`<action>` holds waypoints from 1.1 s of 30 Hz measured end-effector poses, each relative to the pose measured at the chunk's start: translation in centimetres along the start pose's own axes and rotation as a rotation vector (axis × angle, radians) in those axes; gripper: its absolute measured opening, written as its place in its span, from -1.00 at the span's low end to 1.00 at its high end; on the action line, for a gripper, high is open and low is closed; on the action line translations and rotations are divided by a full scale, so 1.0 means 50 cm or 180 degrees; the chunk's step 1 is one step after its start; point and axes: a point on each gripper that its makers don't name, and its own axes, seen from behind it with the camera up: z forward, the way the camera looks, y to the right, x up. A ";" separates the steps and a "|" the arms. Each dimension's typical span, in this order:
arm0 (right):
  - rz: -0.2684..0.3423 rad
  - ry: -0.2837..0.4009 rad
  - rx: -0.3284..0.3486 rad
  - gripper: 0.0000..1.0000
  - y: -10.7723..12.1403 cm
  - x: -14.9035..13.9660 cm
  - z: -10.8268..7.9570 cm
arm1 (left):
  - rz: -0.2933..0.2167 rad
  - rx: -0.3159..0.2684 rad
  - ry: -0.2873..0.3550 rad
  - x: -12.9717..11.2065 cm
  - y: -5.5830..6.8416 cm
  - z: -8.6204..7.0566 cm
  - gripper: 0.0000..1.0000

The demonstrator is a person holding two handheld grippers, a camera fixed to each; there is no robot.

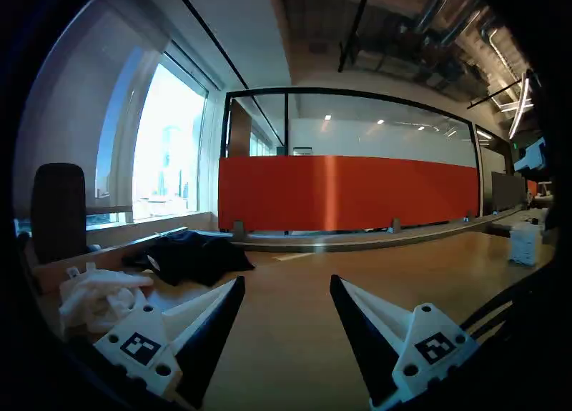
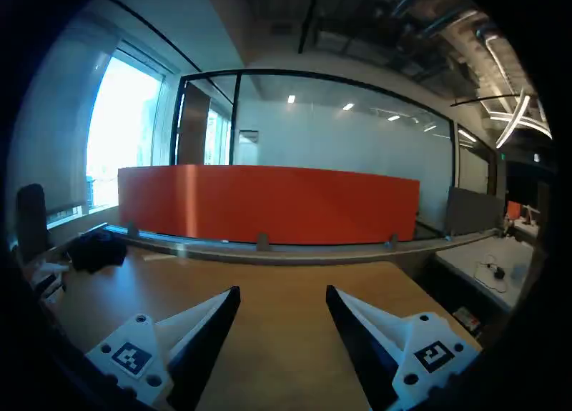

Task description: Fold towel

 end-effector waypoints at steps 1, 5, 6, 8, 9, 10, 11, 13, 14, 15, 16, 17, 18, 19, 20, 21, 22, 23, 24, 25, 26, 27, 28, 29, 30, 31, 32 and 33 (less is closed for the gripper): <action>0.0003 0.0000 0.0007 0.85 -0.001 -0.001 0.001 | 0.0010 0.0000 -0.0008 -0.001 0.001 0.000 0.75; 0.0006 -0.0002 0.0032 0.85 -0.003 0.000 0.001 | 0.0024 -0.0021 -0.0069 -0.011 0.005 0.005 0.75; 0.0002 0.0001 0.0036 0.84 -0.003 0.001 0.002 | 0.0023 -0.0022 -0.0073 -0.012 0.005 0.006 0.75; -0.0005 0.0010 0.0043 0.85 -0.003 0.002 0.003 | 0.0021 -0.0021 -0.0073 -0.012 0.006 0.008 0.75; -0.0003 0.0013 0.0045 0.84 -0.003 0.003 0.004 | 0.0022 -0.0022 -0.0074 -0.012 0.007 0.009 0.75; 0.0001 0.0014 0.0046 0.84 -0.002 0.003 0.004 | 0.0023 -0.0024 -0.0074 -0.012 0.007 0.009 0.75; 0.0005 0.0016 0.0047 0.84 -0.001 0.004 0.004 | 0.0024 -0.0026 -0.0075 -0.012 0.008 0.010 0.75; 0.0023 0.0019 0.0050 0.85 0.001 0.005 0.004 | 0.0022 -0.0023 -0.0076 -0.012 0.008 0.010 0.75; 0.0033 0.0021 0.0051 0.85 0.002 0.006 0.004 | 0.0021 -0.0022 -0.0076 -0.011 0.008 0.010 0.75; 0.0041 0.0022 0.0049 0.85 0.005 0.006 0.005 | 0.0022 -0.0022 -0.0077 -0.011 0.008 0.010 0.75; 0.0049 0.0022 0.0047 0.84 0.007 0.007 0.005 | 0.0024 -0.0022 -0.0078 -0.011 0.008 0.010 0.75; 0.0056 0.0022 0.0045 0.84 0.009 0.007 0.006 | 0.0025 -0.0022 -0.0079 -0.011 0.008 0.010 0.75; 0.0062 0.0028 0.0045 0.84 0.012 0.008 0.007 | 0.0026 -0.0022 -0.0080 -0.011 0.008 0.010 0.75; 0.0065 0.0035 0.0045 0.84 0.015 0.009 0.007 | 0.0027 -0.0022 -0.0081 -0.011 0.008 0.010 0.75; 0.0069 0.0042 0.0045 0.84 0.018 0.010 0.008 | 0.0027 -0.0021 -0.0082 -0.010 0.007 0.010 0.75; 0.0070 0.0055 0.0042 0.84 0.022 0.012 0.008 | 0.0031 -0.0019 -0.0083 -0.010 0.007 0.010 0.81; 0.0071 0.0068 0.0039 0.85 0.026 0.014 0.009 | 0.0036 -0.0017 -0.0083 -0.010 0.006 0.009 0.87; 0.0071 0.0081 0.0036 0.85 0.031 0.016 0.009 | 0.0041 -0.0015 -0.0084 -0.010 0.005 0.009 0.93; 0.0076 0.0103 0.0029 0.85 0.036 0.019 0.010 | 0.0041 -0.0015 -0.0084 -0.009 0.005 0.009 0.98; 0.0083 0.0124 0.0022 0.85 0.042 0.023 0.011 | 0.0039 -0.0016 -0.0085 -0.009 0.006 0.009 0.98; 0.0089 0.0145 0.0016 0.84 0.047 0.027 0.012 | 0.0037 -0.0018 -0.0086 -0.008 0.006 0.009 0.98; 0.0094 0.0166 0.0016 0.85 0.052 0.029 0.013 | 0.0035 -0.0019 -0.0086 -0.008 0.006 0.009 0.97; 0.0099 0.0184 0.0018 0.85 0.056 0.031 0.014 | 0.0034 -0.0020 -0.0087 -0.007 0.006 0.008 0.97; 0.0104 0.0202 0.0020 0.85 0.061 0.033 0.015 | 0.0032 -0.0021 -0.0088 -0.007 0.006 0.008 0.97; 0.0104 0.0223 0.0028 0.85 0.065 0.035 0.014 | 0.0032 -0.0021 -0.0088 -0.006 0.006 0.008 0.97; 0.0103 0.0241 0.0038 0.85 0.069 0.036 0.013 | 0.0033 -0.0021 -0.0088 -0.006 0.006 0.007 0.97; 0.0101 0.0259 0.0047 0.85 0.074 0.038 0.012 | 0.0034 -0.0021 -0.0088 -0.006 0.006 0.007 0.97; 0.0105 0.0281 0.0052 0.85 0.079 0.037 0.010 | 0.0033 -0.0021 -0.0088 -0.005 0.006 0.007 0.97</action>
